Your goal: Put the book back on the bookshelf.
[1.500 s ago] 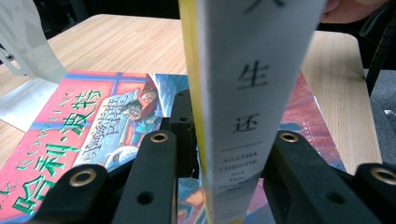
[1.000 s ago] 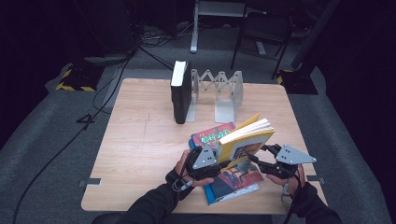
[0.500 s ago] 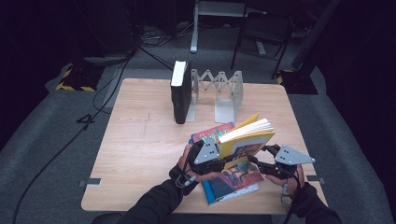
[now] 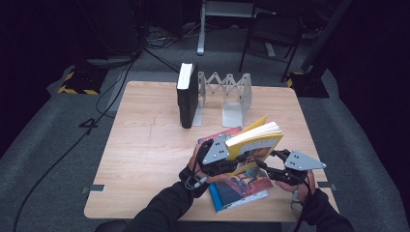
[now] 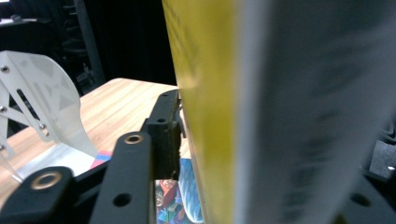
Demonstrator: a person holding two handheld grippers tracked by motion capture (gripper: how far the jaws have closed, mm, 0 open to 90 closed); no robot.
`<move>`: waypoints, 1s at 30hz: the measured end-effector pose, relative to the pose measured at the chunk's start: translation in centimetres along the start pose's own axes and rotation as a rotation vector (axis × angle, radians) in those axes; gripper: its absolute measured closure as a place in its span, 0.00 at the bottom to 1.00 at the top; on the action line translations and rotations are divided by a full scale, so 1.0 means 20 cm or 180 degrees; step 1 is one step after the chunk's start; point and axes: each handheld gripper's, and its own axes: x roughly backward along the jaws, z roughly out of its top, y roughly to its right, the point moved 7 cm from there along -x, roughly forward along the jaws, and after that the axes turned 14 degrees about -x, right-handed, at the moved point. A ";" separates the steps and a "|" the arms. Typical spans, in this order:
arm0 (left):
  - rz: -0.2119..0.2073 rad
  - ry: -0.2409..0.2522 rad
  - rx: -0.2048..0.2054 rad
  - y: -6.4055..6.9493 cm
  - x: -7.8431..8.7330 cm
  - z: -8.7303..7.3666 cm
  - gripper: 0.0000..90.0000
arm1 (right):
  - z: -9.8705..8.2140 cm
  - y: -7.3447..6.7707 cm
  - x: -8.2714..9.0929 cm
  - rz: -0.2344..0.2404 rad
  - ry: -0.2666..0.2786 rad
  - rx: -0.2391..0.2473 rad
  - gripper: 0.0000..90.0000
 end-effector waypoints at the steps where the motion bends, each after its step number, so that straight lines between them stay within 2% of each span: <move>1: -0.0005 -0.0019 -0.0026 0.00 0.00 0.00 0.73 | 0.00 0.00 0.00 0.0003 0.0004 0.0003 0.54; 3: -0.0004 -0.0018 -0.0037 0.00 0.00 0.01 0.79 | 0.00 0.00 0.00 0.0003 0.0003 0.0001 0.54; 12: 0.0012 -0.0034 0.0010 -0.01 0.01 0.01 0.82 | -0.02 0.01 0.00 0.0008 -0.0081 -0.0016 0.48; 18: 0.0029 -0.0056 0.0001 -0.02 0.02 0.00 0.82 | -0.05 0.05 0.02 -0.0028 -0.0172 -0.0036 0.45; 22: 0.0035 -0.0060 0.0000 -0.02 0.04 -0.01 0.82 | -0.07 0.10 0.05 -0.0158 -0.0233 -0.0040 0.42; 30: 0.0084 -0.0080 -0.0031 -0.04 0.08 -0.02 0.82 | -0.16 0.15 0.11 -0.0223 -0.0470 -0.0026 0.38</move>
